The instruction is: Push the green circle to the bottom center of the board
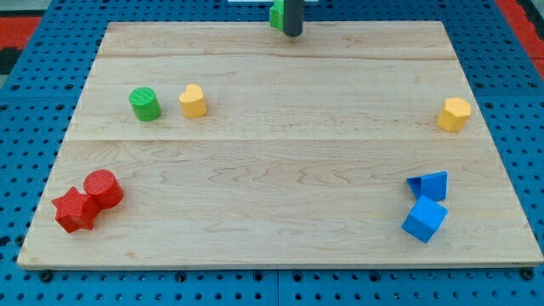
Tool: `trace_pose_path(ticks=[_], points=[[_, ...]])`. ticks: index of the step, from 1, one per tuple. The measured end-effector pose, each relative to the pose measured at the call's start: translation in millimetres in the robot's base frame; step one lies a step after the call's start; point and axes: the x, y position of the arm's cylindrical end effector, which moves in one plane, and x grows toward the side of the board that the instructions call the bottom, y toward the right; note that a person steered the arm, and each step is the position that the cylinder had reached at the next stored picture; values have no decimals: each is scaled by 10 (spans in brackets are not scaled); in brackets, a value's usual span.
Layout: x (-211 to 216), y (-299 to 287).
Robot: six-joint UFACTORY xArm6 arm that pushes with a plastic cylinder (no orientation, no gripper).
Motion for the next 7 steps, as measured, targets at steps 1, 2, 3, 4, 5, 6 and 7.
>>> trace_pose_path(ticks=[1, 2, 3, 4, 5, 6, 7], points=[[761, -978], [1006, -1991], [823, -2366], [1321, -2304], [1510, -1626], [1480, -1603], [1459, -1593]])
